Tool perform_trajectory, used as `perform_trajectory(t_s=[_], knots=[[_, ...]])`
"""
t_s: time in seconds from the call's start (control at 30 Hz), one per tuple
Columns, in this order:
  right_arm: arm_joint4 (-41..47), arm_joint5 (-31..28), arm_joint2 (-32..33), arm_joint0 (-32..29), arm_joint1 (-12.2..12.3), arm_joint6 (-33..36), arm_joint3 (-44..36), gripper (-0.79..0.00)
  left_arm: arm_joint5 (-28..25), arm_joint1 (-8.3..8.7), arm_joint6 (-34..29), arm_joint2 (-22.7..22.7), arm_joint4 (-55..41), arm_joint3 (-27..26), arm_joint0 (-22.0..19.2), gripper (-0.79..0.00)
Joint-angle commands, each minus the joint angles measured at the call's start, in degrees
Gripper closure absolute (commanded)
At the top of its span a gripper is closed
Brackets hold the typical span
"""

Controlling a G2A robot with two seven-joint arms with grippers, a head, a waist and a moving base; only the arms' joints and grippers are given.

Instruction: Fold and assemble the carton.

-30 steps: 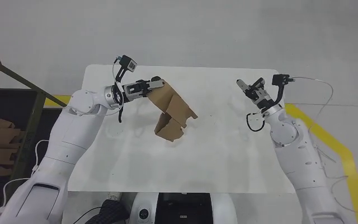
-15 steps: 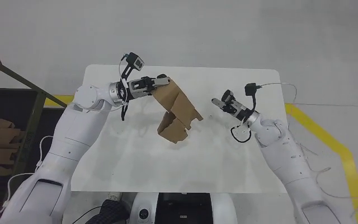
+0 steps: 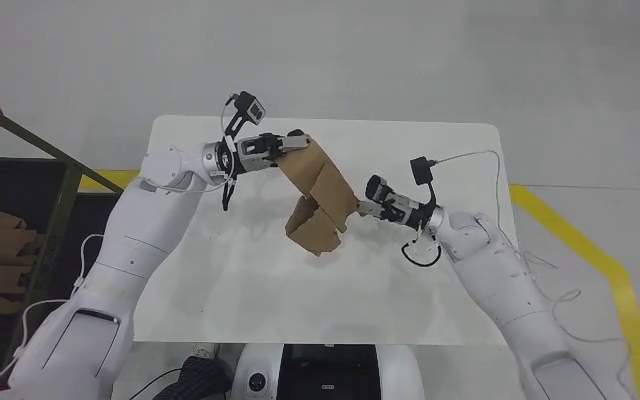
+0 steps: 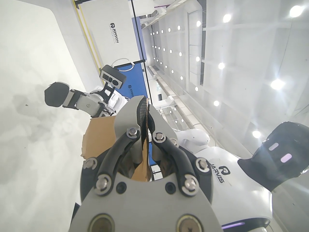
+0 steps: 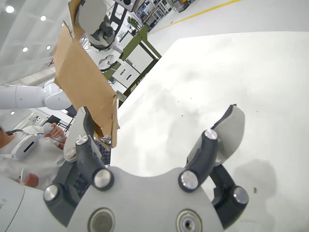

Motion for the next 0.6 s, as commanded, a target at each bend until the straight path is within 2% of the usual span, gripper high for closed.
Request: perform_trajectory(t_s=[0.0,0.13,0.17,0.2,0.23,0.57], knots=[[1.0,0.0,-0.2,-0.3,0.2,0.9,-0.9,-0.785,-0.2,-0.17,-0.2,0.1,-0.1,0.5,-0.3,0.0],[2.5,0.0,-1.0,-0.8,0.6,3.6,-3.4,-0.785,-0.3,-0.46,-0.7,0.1,-0.7,1.8,-0.7,0.0],[2.9,0.0,-1.2,-0.9,0.7,4.1,-3.9,-0.677,-0.4,-0.53,-0.9,0.1,-1.0,2.1,-0.7,0.0],[3.3,0.0,-1.4,-1.0,0.8,4.7,-4.4,-0.493,-0.4,-0.6,-1.1,0.0,-1.3,2.4,-0.8,0.0],[3.7,0.0,-1.5,-1.1,0.9,5.1,-4.9,-0.379,-0.4,-0.65,-1.2,0.0,-1.4,2.7,-0.8,0.0],[5.9,0.0,-1.9,-1.6,1.6,6.4,-6.5,-0.086,-0.9,-0.89,-1.9,-1.2,-1.6,3.6,-0.7,0.0]])
